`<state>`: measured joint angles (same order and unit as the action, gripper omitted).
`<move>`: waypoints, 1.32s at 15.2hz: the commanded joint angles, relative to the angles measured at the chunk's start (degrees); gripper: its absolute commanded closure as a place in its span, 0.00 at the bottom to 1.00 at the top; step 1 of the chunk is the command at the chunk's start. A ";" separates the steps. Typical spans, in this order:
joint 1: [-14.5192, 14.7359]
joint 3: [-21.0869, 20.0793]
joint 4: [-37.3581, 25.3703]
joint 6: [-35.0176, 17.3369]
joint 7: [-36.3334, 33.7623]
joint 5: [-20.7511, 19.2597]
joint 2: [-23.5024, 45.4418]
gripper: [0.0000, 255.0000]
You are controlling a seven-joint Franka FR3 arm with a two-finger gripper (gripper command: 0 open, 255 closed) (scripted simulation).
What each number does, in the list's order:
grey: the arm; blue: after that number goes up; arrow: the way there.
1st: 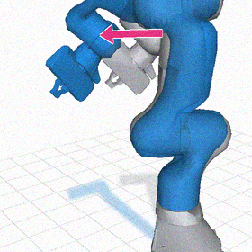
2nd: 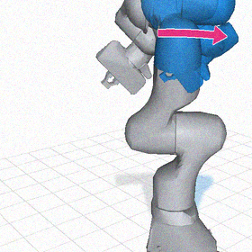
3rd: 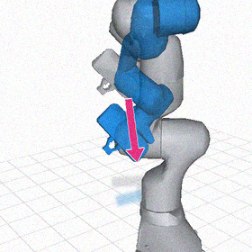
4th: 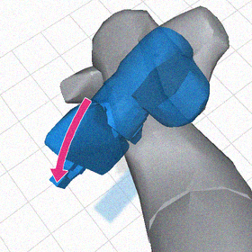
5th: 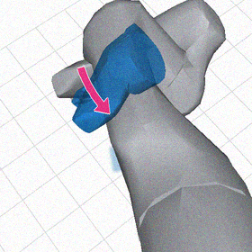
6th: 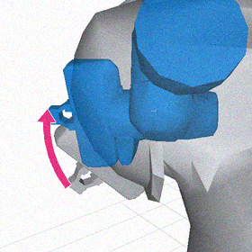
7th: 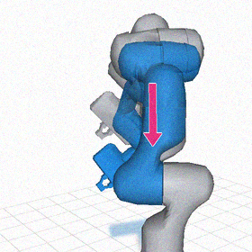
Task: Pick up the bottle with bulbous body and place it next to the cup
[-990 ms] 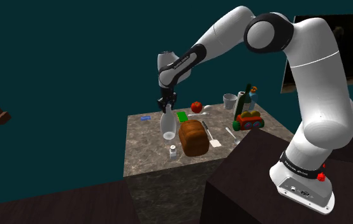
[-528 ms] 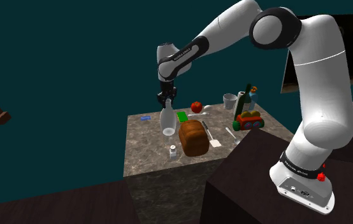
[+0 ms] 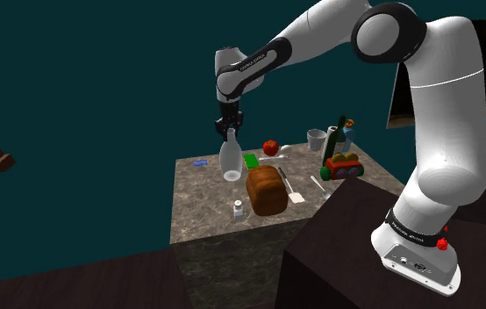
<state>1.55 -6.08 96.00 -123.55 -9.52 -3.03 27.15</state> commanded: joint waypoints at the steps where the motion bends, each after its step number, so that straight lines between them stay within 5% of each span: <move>1: -0.08 -0.03 -0.87 1.54 0.15 0.11 -0.68 1.00; 20: -0.15 -0.34 -9.15 14.21 0.53 0.74 -5.10 1.00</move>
<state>1.38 -6.39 87.37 -110.03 -8.98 -2.31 22.23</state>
